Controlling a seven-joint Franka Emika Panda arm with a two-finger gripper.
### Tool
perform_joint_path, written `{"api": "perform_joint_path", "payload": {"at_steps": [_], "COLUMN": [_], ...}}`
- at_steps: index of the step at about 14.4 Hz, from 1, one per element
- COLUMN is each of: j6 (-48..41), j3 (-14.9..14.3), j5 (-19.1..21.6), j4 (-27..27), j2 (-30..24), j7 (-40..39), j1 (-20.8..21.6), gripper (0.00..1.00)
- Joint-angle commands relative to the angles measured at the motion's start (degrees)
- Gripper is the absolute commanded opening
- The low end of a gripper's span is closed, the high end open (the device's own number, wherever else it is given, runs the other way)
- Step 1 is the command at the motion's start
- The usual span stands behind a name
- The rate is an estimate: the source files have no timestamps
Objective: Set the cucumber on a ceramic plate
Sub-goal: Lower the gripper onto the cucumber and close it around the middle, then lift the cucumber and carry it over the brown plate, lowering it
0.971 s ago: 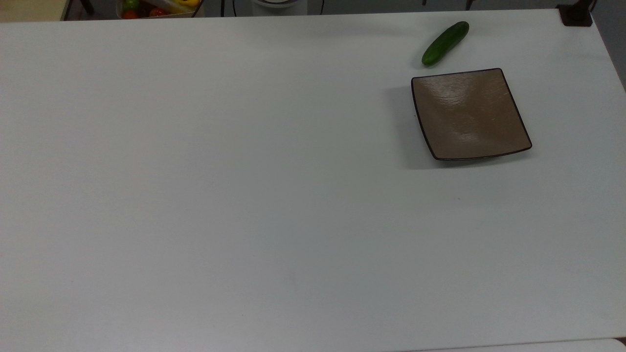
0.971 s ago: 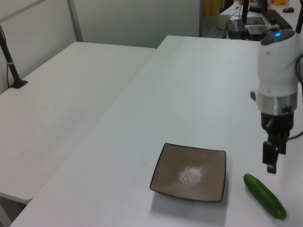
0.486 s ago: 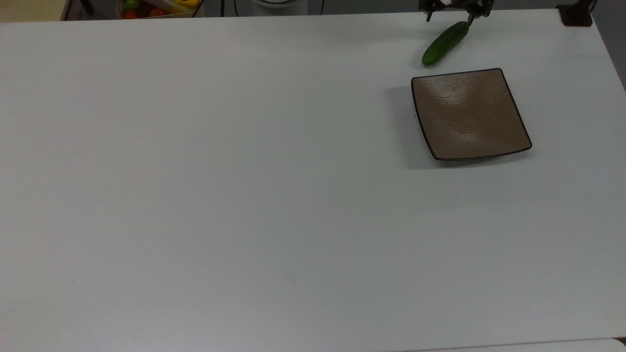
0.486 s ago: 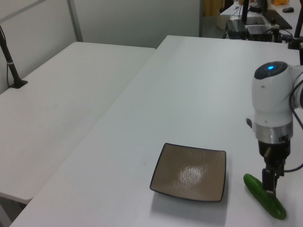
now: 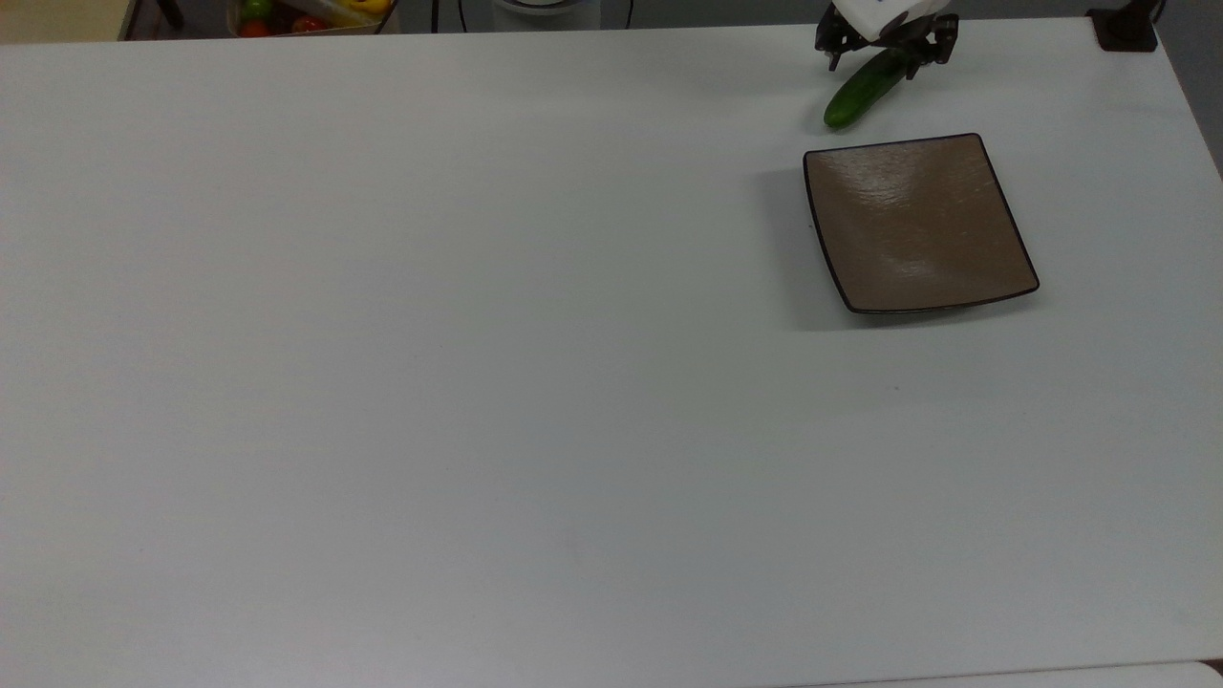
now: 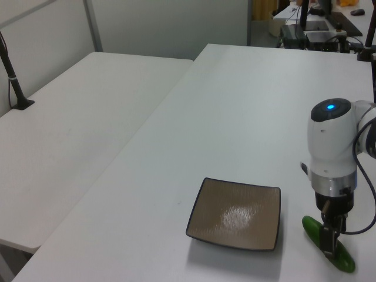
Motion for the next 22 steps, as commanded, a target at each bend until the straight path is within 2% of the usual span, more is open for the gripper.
{"api": "perform_joint_path", "payload": {"at_steps": [1, 3, 4, 6, 7, 8, 9, 10, 12, 13, 17, 21, 22], "j6": [1.44, 1.53, 1.53, 1.61, 1.61, 1.70, 1.62, 1.61, 1.35, 1.09, -0.05, -1.64, -1.20], "j3": [-1.37, -1.45, -1.37, -1.46, -1.46, -1.37, -1.37, -1.37, -1.46, -1.37, -1.46, -1.54, -2.24], "j5": [-2.03, -2.99, -3.26, -4.58, -5.45, -5.72, -5.81, -5.81, -5.99, -7.38, -9.41, -10.91, -12.48], "j4": [1.12, 1.30, 1.30, 1.30, 1.30, 1.30, 1.30, 1.30, 1.74, 2.27, 7.79, 13.51, 14.83], "j2": [2.03, 2.91, 2.91, 2.74, 2.74, 2.74, 2.65, 2.47, 1.77, 0.64, -2.80, -2.63, -1.49], "j7": [1.71, 1.80, 2.50, 4.86, 6.18, 6.46, 6.46, 6.46, 6.46, 7.07, 9.27, 10.15, 10.24], "j1": [1.44, 1.44, 1.53, 1.53, 1.53, 1.53, 1.53, 1.53, 1.70, 1.79, 2.58, 1.80, 1.88], "gripper": [1.00, 1.00, 0.94, 0.66, 0.47, 0.40, 0.38, 0.32, 0.30, 0.31, 0.31, 0.31, 0.32]}}
